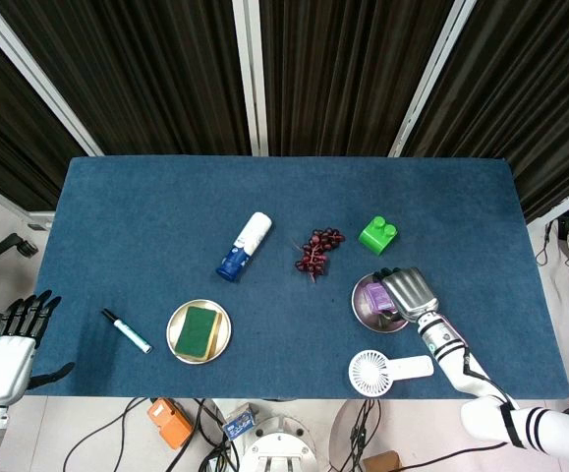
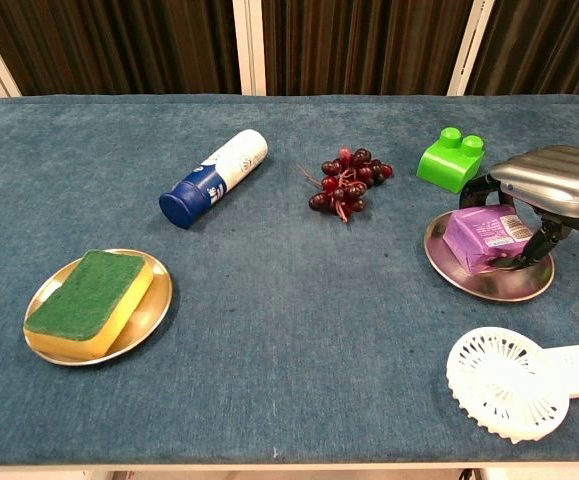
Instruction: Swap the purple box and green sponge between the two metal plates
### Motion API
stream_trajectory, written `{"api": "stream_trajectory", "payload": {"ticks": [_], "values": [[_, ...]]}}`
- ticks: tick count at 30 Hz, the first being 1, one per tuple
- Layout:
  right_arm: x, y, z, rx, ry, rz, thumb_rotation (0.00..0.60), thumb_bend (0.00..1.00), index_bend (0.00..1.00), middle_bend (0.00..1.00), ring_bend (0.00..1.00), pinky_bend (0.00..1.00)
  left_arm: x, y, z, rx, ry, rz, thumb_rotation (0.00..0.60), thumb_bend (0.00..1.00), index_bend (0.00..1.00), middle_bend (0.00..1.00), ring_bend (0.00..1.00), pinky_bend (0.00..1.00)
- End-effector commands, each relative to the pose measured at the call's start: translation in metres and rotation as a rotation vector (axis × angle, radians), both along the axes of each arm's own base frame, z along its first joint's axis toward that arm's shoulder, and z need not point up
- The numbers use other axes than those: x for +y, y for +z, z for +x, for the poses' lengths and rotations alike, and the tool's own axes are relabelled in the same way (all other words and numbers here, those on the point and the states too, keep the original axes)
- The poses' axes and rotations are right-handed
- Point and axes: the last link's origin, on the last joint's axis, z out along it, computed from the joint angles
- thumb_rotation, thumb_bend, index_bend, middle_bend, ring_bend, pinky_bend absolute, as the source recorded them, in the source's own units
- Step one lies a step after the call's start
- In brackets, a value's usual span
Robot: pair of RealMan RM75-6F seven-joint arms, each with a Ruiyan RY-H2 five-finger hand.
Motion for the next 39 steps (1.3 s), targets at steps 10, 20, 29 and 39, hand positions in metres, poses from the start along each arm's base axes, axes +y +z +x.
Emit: {"api": "stream_trajectory", "payload": {"ticks": [10,20,29,39], "values": [[0.022,0.015,0.087,-0.135,0.260,-0.051,0.600,0.50,0.75,0.62,0.65,0.78,0.000,0.001,0.000,-0.002,-0.003,0.005,0.600,0.06,0.03,0.00,0.00,0.05],[0.016,-0.072,0.158,-0.065,0.284,0.034,0.600,0.50,0.71,0.62,0.61,0.72,-0.001,0.003,-0.001,-0.002,-0.001,0.011,0.600,0.06,0.03,0.00,0.00,0.05],[0.016,-0.102,0.158,-0.020,0.225,0.083,0.600,0.48,0.18,0.32,0.30,0.44,-0.003,0.004,-0.001,-0.009,-0.010,0.006,0.600,0.06,0.03,0.00,0.00,0.05],[0.029,-0.062,0.143,-0.086,0.145,0.198,0.360,0.20,0.00,0.00,0.00,0.03,-0.003,-0.002,0.002,-0.006,-0.026,-0.020,0.600,0.05,0.03,0.00,0.00,0.05]]}}
